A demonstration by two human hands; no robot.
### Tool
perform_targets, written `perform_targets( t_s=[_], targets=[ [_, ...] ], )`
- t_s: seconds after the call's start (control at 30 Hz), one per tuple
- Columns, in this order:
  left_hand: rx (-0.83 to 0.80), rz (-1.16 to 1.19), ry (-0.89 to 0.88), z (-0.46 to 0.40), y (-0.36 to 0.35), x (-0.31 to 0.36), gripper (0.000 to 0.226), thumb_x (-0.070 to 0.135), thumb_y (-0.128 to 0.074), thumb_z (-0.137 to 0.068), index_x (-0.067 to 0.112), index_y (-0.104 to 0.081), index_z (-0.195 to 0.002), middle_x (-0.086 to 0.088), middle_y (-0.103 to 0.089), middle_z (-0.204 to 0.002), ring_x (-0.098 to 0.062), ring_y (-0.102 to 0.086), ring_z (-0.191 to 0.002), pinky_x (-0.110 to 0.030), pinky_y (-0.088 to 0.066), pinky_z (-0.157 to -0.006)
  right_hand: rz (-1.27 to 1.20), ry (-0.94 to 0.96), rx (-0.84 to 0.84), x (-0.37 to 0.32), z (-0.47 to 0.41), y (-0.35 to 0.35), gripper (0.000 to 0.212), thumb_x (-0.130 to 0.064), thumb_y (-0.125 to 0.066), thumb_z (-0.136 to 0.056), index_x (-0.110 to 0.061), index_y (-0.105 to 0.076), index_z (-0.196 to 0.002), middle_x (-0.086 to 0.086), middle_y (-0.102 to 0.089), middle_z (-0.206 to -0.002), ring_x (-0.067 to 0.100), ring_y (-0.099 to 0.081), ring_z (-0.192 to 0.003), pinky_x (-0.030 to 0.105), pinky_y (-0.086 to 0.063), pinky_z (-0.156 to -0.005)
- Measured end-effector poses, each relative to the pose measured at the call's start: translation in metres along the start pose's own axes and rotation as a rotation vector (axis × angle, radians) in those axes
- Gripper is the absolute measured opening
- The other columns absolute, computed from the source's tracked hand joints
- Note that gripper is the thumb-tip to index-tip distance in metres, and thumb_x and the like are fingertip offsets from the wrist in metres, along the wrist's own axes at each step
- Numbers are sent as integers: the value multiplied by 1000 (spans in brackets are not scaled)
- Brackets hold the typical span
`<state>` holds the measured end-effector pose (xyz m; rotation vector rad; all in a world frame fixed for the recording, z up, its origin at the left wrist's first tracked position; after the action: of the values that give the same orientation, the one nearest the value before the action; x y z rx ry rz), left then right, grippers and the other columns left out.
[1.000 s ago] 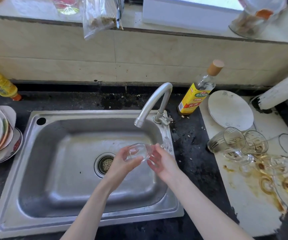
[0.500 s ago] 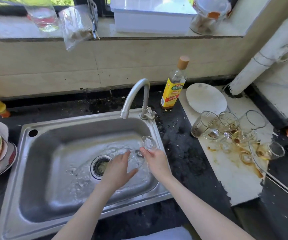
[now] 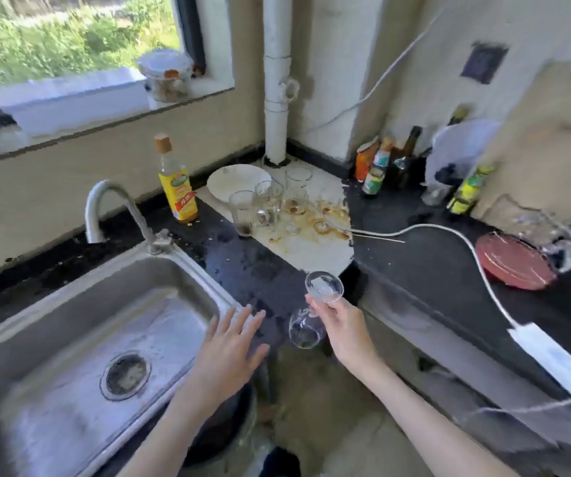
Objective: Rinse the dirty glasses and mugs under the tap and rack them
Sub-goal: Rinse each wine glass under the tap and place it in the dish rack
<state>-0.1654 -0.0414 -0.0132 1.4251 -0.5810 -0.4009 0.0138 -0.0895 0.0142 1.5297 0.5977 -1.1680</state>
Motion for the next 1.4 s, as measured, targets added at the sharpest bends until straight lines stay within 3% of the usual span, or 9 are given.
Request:
perform_targets(
  t_s=[0.1, 0.23, 0.37, 0.57, 0.67, 0.73, 0.87, 1.1, 1.4],
  targets=[
    [7, -8, -186, 13, 10, 86, 55, 50, -33, -85, 22, -58, -125, 0, -63, -123, -27, -60, -113, -48, -50, -86, 4, -13, 178, 16, 68, 80, 24, -23, -52, -95, -9, -68, -105, 4, -70, -95, 13, -65, -90, 11, -44, -78],
    [-11, -10, -427, 42, 14, 207, 54, 50, -33, -85, 23, -59, -124, 4, -64, -122, -25, -59, -115, -44, -50, -87, -15, -83, 380, 51, 170, 170, 20, -20, -52, -95, -12, -68, -105, 2, -71, -97, 11, -65, -90, 22, -47, -84],
    [-101, 22, -666, 80, 4, 321, 54, 51, -19, -95, 22, -55, -124, 3, -64, -121, -26, -61, -112, -45, -51, -85, -27, -153, 596, 84, 269, 245, 19, -16, -50, -95, -31, -61, -102, -12, -67, -93, -7, -60, -85, 9, -43, -78],
    [-190, 19, -931, 106, -8, 449, 59, 51, -3, -96, 24, -47, -126, 2, -62, -123, -24, -58, -116, -43, -48, -91, 61, -281, 865, 123, 366, 331, 37, -4, -52, -93, -37, -51, -77, -14, -58, -71, -3, -59, -67, 11, -42, -64],
    [-230, 26, -1083, 111, -18, 519, 74, 58, 5, -86, 26, -30, -143, 3, -37, -148, -24, -29, -139, -41, -23, -112, 49, -350, 962, 142, 397, 377, 32, -1, -49, -93, -28, -53, -78, -13, -56, -70, -7, -59, -64, 9, -42, -61],
    [-261, 42, -1118, 104, -29, 559, 69, 58, -2, -87, 29, -15, -148, 6, -15, -156, -19, -7, -145, -36, -5, -116, 3, -368, 1012, 156, 408, 408, 26, 0, -47, -94, -21, -54, -81, -5, -58, -72, -5, -61, -65, 4, -42, -58],
    [-228, 32, -1173, 74, -34, 639, 55, 50, -19, -97, 29, -11, -148, 7, -8, -157, -16, 1, -145, -35, -2, -117, -27, -385, 1044, 187, 407, 476, 31, -8, -48, -95, -37, -56, -84, -3, -63, -82, 25, -67, -80, 26, -55, -72],
    [-175, -1, -1247, 0, -3, 770, 53, 45, -27, -99, 31, -12, -148, 8, -8, -157, -18, 2, -145, -40, -2, -116, -50, -356, 1153, 210, 381, 612, 17, -18, -53, -94, -24, -63, -81, -10, -66, -85, 4, -62, -80, 8, -46, -70],
    [-62, 44, -1231, -69, 26, 907, 53, 43, -28, -99, 29, -14, -148, 4, -5, -158, -20, 7, -145, -36, 3, -116, 56, -287, 1080, 241, 338, 780, 16, -22, -53, -94, -29, -65, -86, -7, -69, -85, 7, -66, -87, 21, -49, -81]
  ],
)
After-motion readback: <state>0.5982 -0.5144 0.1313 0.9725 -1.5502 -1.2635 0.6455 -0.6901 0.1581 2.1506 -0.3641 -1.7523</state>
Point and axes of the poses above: each hand's wrist, its own z-axis away from the middle knuckle, its own y-axis out of the back of the hand, x = y × z, the point moved 8 cm from there along -z, towards the middle knuckle
